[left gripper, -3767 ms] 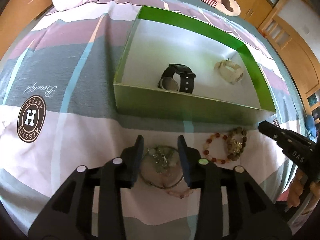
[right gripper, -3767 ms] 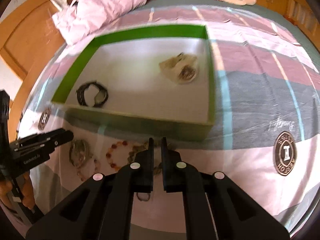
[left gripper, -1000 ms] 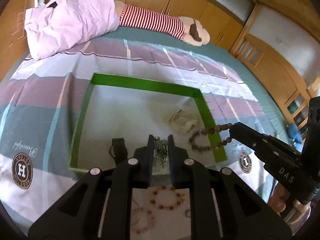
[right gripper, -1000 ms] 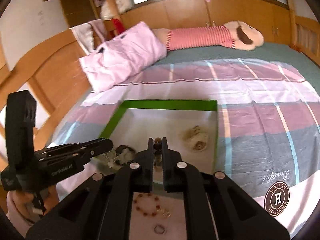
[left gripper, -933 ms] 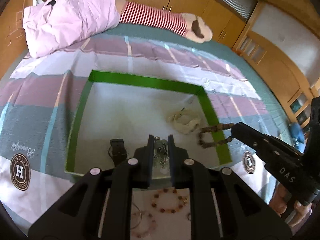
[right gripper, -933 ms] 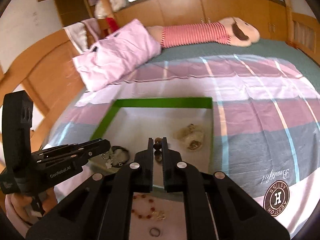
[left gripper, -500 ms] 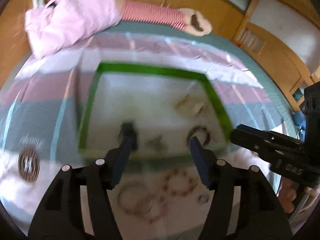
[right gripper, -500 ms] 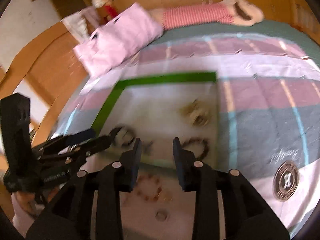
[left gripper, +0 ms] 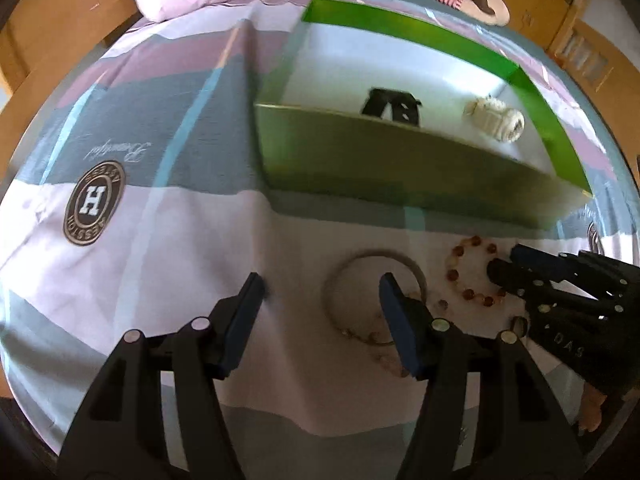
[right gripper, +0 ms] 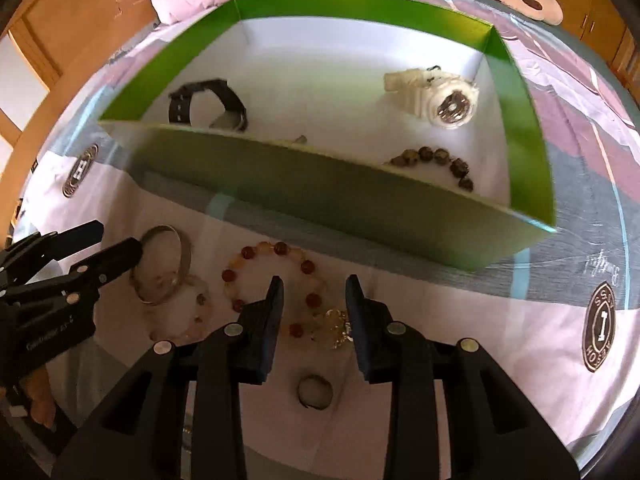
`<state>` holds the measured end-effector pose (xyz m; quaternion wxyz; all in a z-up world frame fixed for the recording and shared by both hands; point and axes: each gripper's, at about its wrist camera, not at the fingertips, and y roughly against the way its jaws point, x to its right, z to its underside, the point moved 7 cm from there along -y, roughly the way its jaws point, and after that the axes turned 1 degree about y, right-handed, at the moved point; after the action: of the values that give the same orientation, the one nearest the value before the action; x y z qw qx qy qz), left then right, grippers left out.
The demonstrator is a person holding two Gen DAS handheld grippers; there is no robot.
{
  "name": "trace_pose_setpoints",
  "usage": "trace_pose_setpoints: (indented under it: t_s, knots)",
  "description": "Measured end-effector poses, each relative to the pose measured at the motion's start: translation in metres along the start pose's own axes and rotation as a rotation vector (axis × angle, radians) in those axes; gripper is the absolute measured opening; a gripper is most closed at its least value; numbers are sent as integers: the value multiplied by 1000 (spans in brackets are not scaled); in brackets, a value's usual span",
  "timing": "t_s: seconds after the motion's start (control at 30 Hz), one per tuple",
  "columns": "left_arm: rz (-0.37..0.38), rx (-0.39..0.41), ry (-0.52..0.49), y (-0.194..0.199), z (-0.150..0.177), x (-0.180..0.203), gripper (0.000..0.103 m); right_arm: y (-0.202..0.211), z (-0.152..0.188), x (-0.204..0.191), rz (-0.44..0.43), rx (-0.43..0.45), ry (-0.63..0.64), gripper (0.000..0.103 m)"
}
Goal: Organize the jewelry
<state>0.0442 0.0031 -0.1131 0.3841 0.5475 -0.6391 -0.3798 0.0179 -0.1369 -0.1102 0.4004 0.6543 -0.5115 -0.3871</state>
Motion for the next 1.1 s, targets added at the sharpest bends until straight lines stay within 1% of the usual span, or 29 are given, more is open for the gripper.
trace_pose_setpoints:
  t_s: [0.13, 0.27, 0.3, 0.33, 0.37, 0.4, 0.43, 0.5, 0.53, 0.57, 0.6, 0.7, 0.8, 0.87, 0.93, 1.1]
  knots:
    - [-41, -13, -37, -8, 0, 2, 50, -1, -2, -4, 31, 16, 25, 32]
    - [-54, -36, -55, -16, 0, 2, 48, -4, -7, -7, 38, 24, 21, 32]
    - [-60, -32, -62, -16, -1, 2, 45, -4, -8, -9, 43, 28, 26, 32]
    - [-65, -29, -65, -16, -2, 2, 37, -3, -9, -10, 49, 37, 30, 28]
    - [-68, -25, -64, -16, -3, 1, 32, -4, -9, -12, 46, 40, 31, 10]
    - [-63, -25, -57, -16, -4, 1, 23, -3, -6, -13, 43, 40, 34, 7]
    - [-56, -24, -47, -15, -4, -1, 16, -2, -6, -14, 42, 42, 33, 7]
    - [-56, -19, -31, -14, -6, -3, 11, 0, -6, -15, 33, 45, 32, 7]
    - [-51, -14, -24, -13, -7, -4, 6, 3, -6, -15, 30, 52, 31, 7]
    - [-47, -6, -17, -11, -8, -4, 5, 6, -5, -12, 31, 60, 29, 7]
    - [-47, 4, -14, -8, -8, -5, 2, 10, -5, -10, 31, 70, 25, 7]
    - [-40, 63, -8, 4, -17, -5, 0, 22, -7, -5, 5, 100, 7, 7]
    - [-46, 134, -15, 19, -20, 0, 0, 28, -9, -2, -3, 127, 2, 7]
    - [-28, 163, -18, 26, -22, 4, 0, 31, -9, -2, -25, 143, -3, 7]
    - [-25, 160, -22, 27, -22, 6, 0, 37, -9, -2, -37, 162, -3, 7]
    - [-53, 103, -5, 13, -18, -1, 0, 40, -8, -5, -33, 173, -4, 7]
